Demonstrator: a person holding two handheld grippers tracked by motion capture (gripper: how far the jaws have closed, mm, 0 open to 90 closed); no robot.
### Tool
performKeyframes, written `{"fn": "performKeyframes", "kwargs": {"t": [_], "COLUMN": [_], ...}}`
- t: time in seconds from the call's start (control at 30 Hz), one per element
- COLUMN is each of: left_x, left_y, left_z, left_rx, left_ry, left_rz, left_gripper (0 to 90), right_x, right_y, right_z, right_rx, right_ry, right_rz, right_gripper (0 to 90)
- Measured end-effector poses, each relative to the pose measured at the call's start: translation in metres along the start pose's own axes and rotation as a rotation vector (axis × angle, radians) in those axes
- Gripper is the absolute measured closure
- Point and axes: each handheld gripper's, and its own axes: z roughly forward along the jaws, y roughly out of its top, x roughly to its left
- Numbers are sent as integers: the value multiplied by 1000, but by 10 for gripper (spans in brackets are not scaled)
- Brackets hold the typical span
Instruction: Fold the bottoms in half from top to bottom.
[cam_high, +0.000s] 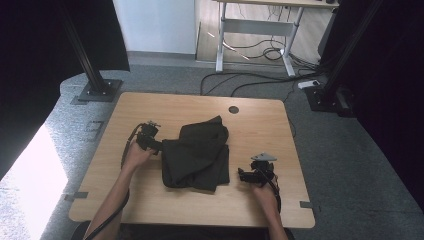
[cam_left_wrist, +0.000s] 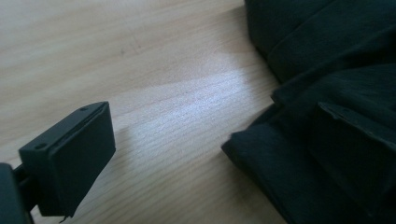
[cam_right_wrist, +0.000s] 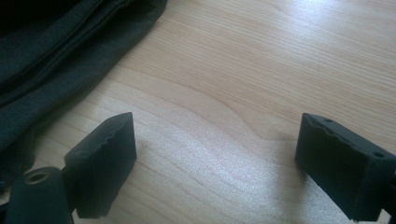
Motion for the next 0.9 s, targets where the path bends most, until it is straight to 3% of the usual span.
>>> {"fn": "performKeyframes", "kwargs": {"t": [0.1,0.17,0.23,0.33,0.43,0.63,0.7,0.8,0.9], "left_x": [2,0,-6,-18,-26,-28,-27,-29,-29], "left_y": [0,-1,0,4,7,7,5,2,-1], "left_z": [-20,-36,-50,-69,-80,-98,-100,-94,-75], "left_rx": [-44,-85,-112,-136,-152,-221,-214,-169,-99], "left_ry": [0,-2,-21,-51,-112,-137,-169,-157,-134], "left_rz": [-38,-40,-30,1,20,0,-8,-4,-21], "left_gripper": [46,77,147,140,126,131,142,129,94], "right_x": [0,1,1,1,2,3,3,3,4], "right_y": [0,0,0,0,0,0,0,0,0], "right_z": [0,0,0,0,0,0,0,0,1], "right_rx": [1,0,1,2,1,0,0,0,1], "right_ry": [1,1,0,-2,-1,1,0,0,0], "right_rz": [0,0,2,1,4,-2,-2,-3,-1], "right_gripper": [120,118,116,116,116,116,115,115,114]}}
